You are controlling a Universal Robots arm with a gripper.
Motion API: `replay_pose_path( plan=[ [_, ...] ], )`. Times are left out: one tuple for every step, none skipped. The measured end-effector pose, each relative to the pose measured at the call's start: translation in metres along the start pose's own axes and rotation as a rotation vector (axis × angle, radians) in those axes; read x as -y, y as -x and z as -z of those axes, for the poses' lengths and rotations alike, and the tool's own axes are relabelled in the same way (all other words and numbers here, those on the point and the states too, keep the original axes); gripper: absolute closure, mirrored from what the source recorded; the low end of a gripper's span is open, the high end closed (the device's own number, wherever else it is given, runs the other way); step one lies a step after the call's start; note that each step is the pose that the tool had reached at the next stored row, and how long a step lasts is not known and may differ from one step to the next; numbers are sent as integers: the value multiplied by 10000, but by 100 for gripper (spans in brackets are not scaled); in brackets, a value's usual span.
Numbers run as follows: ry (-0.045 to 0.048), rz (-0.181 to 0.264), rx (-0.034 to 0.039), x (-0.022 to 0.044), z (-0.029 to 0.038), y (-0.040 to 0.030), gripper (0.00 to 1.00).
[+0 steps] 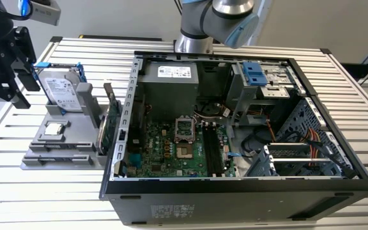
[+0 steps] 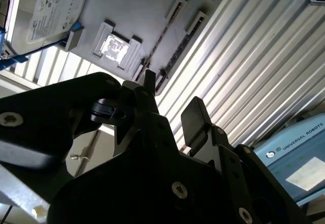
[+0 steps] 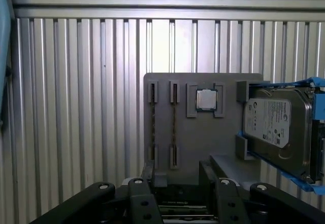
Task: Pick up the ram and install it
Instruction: 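Pick up the ram and move it above insertion slot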
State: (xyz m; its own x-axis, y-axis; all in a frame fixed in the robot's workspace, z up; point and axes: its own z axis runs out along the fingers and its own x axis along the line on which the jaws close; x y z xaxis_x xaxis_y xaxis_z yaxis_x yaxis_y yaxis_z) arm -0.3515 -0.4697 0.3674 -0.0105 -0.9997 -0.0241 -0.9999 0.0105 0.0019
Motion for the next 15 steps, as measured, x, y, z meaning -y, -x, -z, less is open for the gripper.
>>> replay_pose_path(
  plan=[
    [0,0,0,0,-4,0,0],
    [0,0,0,0,-7,0,0],
    [0,0,-1,0,-10,0,0],
    [1,0,-1,0,-13,-1,0],
    [0,0,-1,0,-16,-1,0],
    [-1,0,0,0,-20,0,0],
    [-1,0,-1,0,-23,-1,0],
    [-1,0,-2,0,-27,-1,0],
    [0,0,-3,0,-30,-1,0],
    [-1,0,-4,0,-34,-1,0],
    [0,0,-6,0,-38,-1,0],
    [0,0,-8,0,-42,-1,0],
    [0,0,-10,0,-45,-1,0],
    [0,0,-12,0,-49,-1,0],
    [0,0,-15,0,-53,-1,0]
  ],
)
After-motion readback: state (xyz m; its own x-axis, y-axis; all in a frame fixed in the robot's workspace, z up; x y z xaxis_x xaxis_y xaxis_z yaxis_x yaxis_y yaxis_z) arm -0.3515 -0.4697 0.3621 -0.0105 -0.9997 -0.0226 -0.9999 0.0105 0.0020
